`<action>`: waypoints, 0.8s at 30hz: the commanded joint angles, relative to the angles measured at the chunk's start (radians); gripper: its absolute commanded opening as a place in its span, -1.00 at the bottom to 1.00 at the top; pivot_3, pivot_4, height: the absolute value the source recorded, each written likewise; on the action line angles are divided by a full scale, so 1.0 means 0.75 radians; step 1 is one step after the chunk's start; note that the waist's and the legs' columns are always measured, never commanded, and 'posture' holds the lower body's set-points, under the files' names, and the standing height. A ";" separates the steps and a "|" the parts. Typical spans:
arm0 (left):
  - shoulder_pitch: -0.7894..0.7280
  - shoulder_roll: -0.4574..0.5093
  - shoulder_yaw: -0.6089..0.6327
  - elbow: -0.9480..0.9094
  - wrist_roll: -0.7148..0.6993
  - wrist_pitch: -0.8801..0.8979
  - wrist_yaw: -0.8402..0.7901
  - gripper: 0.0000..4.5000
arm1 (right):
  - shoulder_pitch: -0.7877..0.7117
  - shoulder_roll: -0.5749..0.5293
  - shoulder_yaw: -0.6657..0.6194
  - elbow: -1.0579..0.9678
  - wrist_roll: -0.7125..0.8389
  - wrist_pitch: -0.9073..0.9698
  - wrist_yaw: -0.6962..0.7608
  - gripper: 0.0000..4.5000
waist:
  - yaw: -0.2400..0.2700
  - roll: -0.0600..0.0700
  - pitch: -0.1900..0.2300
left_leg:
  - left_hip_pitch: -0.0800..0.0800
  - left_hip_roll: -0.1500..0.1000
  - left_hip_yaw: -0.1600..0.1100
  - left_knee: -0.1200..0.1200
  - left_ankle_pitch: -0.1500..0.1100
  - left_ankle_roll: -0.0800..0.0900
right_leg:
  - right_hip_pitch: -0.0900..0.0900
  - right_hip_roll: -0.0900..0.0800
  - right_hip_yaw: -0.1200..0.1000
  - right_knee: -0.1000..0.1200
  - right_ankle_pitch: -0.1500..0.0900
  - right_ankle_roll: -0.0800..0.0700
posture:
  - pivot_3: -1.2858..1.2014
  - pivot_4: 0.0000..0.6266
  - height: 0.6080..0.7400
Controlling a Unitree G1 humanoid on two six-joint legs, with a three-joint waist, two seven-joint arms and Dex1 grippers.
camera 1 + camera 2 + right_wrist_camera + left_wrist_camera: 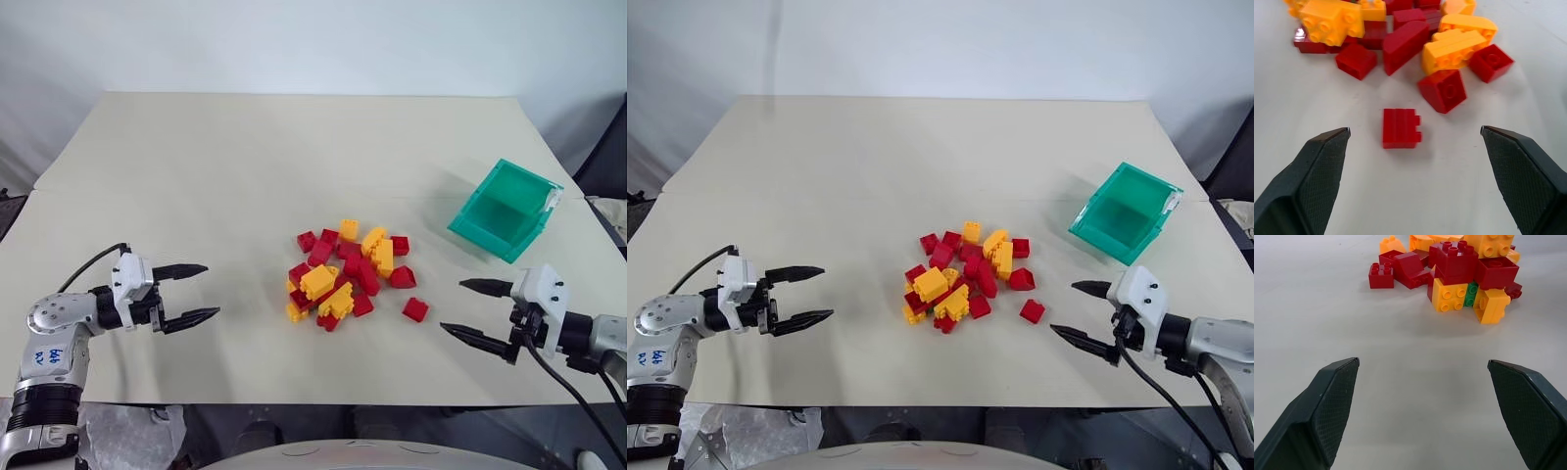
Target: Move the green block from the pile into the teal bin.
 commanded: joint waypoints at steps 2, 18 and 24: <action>-0.053 0.007 -0.012 0.035 0.053 0.010 0.088 1.00 | -0.019 0.021 0.002 -0.077 -0.008 -0.001 -0.060 0.99 | 0.000 0.000 0.000 | 0.000 0.000 0.000 0.000 0.000 0.000 | 0.000 0.000 0.000 0.000 0.000 0.000 | 0.03 -0.52 1.00; -0.165 -0.059 -0.034 0.008 -0.057 0.021 -0.048 1.00 | -0.316 0.136 0.353 -0.560 0.366 0.581 -0.390 -0.15 | 0.000 -0.001 -0.001 | -0.001 0.001 -0.002 0.002 0.000 0.000 | 0.000 0.000 -0.001 0.003 0.000 0.000 | 0.03 -0.52 1.00; -0.211 -0.097 -0.030 0.003 -0.216 0.123 -0.253 1.00 | -0.496 0.305 0.581 -0.496 0.418 0.678 -0.444 -0.99 | -0.001 -0.002 -0.001 | -0.004 0.000 -0.002 0.002 0.000 0.000 | -0.003 0.001 -0.001 0.006 0.000 0.000 | 0.03 -0.52 1.00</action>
